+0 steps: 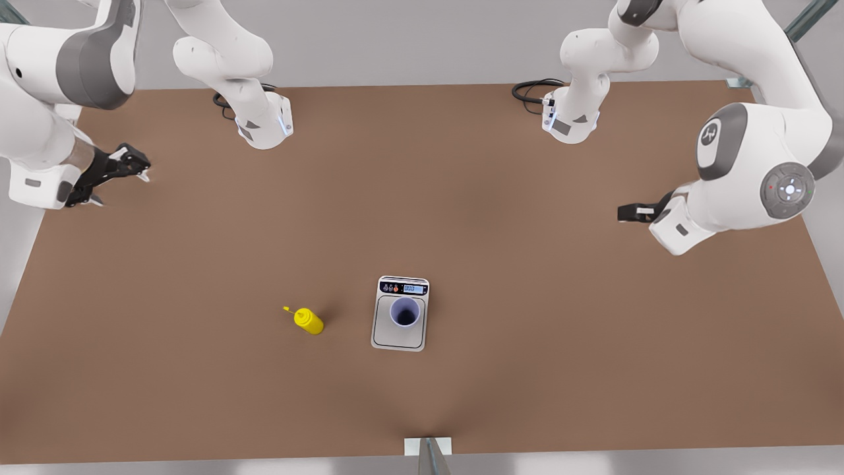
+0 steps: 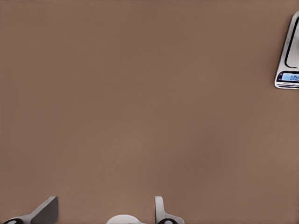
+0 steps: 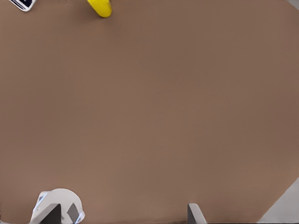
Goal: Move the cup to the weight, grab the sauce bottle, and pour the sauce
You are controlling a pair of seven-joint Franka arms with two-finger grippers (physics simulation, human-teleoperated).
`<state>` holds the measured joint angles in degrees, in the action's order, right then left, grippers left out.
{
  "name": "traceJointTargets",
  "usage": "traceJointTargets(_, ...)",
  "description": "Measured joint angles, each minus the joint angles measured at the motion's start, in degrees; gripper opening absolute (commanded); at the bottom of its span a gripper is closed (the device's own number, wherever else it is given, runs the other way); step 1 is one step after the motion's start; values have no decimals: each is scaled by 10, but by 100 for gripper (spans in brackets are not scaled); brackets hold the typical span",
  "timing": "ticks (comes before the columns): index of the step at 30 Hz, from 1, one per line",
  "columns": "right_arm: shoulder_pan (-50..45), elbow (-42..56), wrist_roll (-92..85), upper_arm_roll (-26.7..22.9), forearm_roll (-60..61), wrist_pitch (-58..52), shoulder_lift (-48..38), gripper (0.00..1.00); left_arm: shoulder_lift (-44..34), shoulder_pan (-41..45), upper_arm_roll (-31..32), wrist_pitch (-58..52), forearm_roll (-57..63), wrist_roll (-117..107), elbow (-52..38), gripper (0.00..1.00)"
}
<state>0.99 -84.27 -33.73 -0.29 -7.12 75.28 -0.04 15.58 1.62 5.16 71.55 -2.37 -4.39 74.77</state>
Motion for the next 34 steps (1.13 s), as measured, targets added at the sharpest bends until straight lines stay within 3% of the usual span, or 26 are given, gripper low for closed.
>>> traceJointTargets(15, 63, 12, 197, 3, -1, 9, 21, 100, 15, -6, 1, -8, 7, -1, 2, 100)
traceJointTargets(27, -158, 25, 271, 5, 5, 12, 25, 100, 14, -3, 3, -10, 9, -2, 2, 100)
traceJointTargets(34, -112, 32, 293, 3, 6, 13, 32, 100, 15, -4, 2, -11, 9, -3, 2, 100)
